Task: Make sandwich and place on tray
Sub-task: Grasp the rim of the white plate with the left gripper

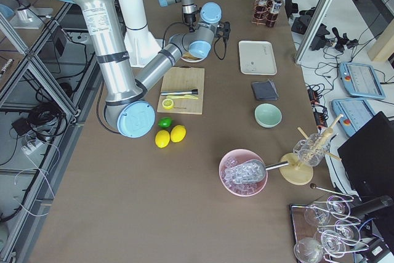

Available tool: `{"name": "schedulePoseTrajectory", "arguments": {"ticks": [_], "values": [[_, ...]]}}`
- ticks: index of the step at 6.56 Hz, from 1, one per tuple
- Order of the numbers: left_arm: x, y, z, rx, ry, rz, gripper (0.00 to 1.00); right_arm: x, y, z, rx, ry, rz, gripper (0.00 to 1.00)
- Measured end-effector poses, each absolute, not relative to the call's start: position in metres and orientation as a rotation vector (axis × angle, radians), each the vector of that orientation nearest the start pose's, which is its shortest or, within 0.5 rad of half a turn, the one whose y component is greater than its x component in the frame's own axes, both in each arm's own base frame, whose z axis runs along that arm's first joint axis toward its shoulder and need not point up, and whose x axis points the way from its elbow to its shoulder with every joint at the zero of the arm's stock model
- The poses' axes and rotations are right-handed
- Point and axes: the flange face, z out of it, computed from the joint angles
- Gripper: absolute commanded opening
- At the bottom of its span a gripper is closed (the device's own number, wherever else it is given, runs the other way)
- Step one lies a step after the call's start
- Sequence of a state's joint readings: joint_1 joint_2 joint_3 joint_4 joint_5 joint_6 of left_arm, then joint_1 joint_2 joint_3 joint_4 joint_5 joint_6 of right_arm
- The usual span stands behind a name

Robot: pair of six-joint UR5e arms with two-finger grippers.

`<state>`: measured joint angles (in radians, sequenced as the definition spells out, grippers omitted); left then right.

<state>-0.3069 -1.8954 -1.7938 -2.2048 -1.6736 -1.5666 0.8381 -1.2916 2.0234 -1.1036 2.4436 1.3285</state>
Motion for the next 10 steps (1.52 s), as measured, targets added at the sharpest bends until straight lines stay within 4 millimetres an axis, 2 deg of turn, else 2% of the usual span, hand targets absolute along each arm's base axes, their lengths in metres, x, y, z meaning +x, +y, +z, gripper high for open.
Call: {"name": "schedulePoseTrajectory", "arguments": {"ticks": [2,3,4,5,8,10], "values": [[0.538,-0.299,0.311,0.090,1.173,-0.208,0.30,-0.298,-0.414,0.241,-0.084,-1.329,-0.018,0.99],[0.540,-0.299,0.313,0.088,1.169,-0.208,0.26,-0.298,-0.414,0.241,-0.084,-1.329,-0.018,0.99],[0.541,-0.298,0.311,0.087,1.172,-0.208,0.10,-0.298,-0.414,0.241,-0.083,-1.329,-0.017,0.99],[0.543,-0.298,0.307,0.087,1.179,-0.207,0.00,-0.298,-0.414,0.241,-0.082,-1.329,-0.017,0.99],[0.543,-0.298,0.303,0.088,1.185,-0.206,0.00,-0.297,-0.414,0.242,-0.082,-1.329,-0.016,0.99],[0.537,-0.298,0.293,0.087,1.205,-0.203,0.00,-0.295,-0.415,0.241,-0.078,-1.331,-0.014,0.99]]}}
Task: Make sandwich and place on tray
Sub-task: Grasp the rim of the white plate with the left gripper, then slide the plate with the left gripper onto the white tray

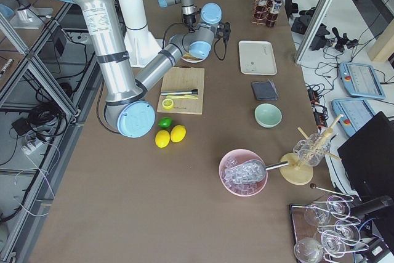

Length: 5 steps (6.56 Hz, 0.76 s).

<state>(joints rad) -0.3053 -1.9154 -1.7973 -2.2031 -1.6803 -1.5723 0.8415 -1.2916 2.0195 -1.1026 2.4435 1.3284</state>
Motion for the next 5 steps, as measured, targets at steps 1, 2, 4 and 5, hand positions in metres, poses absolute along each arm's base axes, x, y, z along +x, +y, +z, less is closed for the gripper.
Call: {"name": "schedulePoseTrajectory", "arguments": {"ticks": [1,2,4,5], "values": [[0.530,-0.300,0.284,0.090,1.221,-0.207,0.00,-0.293,-0.415,0.240,-0.073,-1.334,-0.013,0.99],[0.522,-0.309,0.276,0.101,1.236,-0.221,0.00,-0.291,-0.415,0.238,-0.069,-1.337,-0.013,0.99],[0.508,-0.346,0.258,0.117,1.227,-0.310,0.00,-0.286,-0.417,0.237,-0.055,-1.339,-0.005,0.99],[0.504,-0.367,0.243,0.112,1.197,-0.363,0.00,-0.281,-0.422,0.237,-0.031,-1.336,0.009,0.99]]}}
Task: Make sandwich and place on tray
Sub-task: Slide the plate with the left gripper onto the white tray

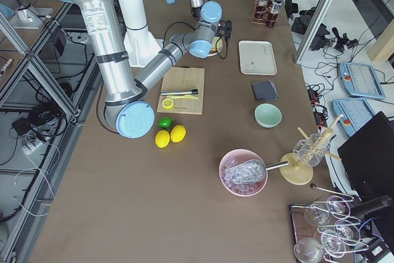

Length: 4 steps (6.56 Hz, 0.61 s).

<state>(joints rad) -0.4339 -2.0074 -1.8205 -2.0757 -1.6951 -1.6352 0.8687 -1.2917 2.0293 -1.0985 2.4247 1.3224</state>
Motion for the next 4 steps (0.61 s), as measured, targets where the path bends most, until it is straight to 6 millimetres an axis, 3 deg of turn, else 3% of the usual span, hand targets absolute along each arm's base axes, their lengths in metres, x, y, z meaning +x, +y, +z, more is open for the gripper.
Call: {"name": "schedulePoseTrajectory", "arguments": {"ticks": [1,4], "values": [[0.501,-0.385,0.232,0.092,1.168,-0.412,0.00,-0.276,-0.428,0.239,0.008,-1.328,0.024,0.99],[0.498,-0.425,0.227,0.054,1.141,-0.522,0.00,-0.271,-0.448,0.244,0.142,-1.280,0.108,0.99]]}}
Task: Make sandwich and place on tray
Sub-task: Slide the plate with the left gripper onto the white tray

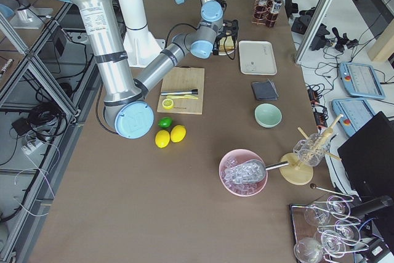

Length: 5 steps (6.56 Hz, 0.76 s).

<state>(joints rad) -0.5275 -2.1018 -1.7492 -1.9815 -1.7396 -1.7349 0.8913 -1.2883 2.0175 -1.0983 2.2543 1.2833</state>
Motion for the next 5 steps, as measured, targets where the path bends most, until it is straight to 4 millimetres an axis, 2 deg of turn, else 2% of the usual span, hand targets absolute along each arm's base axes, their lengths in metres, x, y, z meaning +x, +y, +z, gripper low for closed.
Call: {"name": "schedulePoseTrajectory", "arguments": {"ticks": [2,3,4,5], "values": [[0.508,-0.464,0.217,0.045,1.131,-0.608,0.00,-0.268,-0.465,0.250,0.193,-1.249,0.169,0.99],[0.519,-0.492,0.210,0.041,1.119,-0.657,0.00,-0.268,-0.474,0.252,0.218,-1.231,0.204,0.99],[0.526,-0.519,0.209,0.042,1.115,-0.700,0.00,-0.269,-0.480,0.253,0.234,-1.220,0.231,0.99],[0.533,-0.547,0.217,0.047,1.117,-0.735,0.00,-0.267,-0.485,0.252,0.241,-1.216,0.251,0.99]]}}
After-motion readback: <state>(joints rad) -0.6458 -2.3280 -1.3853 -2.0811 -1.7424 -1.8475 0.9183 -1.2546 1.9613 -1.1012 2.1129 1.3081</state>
